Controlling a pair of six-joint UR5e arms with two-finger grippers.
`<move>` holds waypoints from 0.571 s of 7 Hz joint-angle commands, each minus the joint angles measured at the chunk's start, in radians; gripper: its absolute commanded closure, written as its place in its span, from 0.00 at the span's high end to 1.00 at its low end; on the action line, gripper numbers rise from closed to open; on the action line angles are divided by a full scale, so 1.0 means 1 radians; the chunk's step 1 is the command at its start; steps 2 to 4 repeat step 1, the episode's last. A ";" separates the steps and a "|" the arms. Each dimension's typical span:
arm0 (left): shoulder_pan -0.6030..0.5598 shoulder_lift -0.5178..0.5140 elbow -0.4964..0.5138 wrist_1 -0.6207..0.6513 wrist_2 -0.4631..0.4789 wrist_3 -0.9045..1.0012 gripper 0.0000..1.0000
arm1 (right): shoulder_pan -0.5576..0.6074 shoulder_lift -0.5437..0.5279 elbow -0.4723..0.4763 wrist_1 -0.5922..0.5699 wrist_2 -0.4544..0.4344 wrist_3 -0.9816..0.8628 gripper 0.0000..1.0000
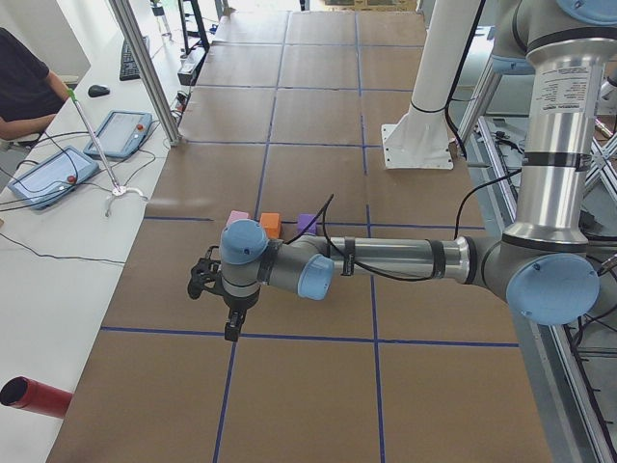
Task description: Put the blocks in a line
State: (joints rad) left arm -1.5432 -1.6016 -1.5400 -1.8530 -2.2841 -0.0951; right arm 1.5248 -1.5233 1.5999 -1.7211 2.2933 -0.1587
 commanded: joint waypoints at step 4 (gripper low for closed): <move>0.000 0.000 -0.002 0.000 0.000 0.000 1.00 | 0.000 0.000 0.000 0.000 0.000 -0.001 1.00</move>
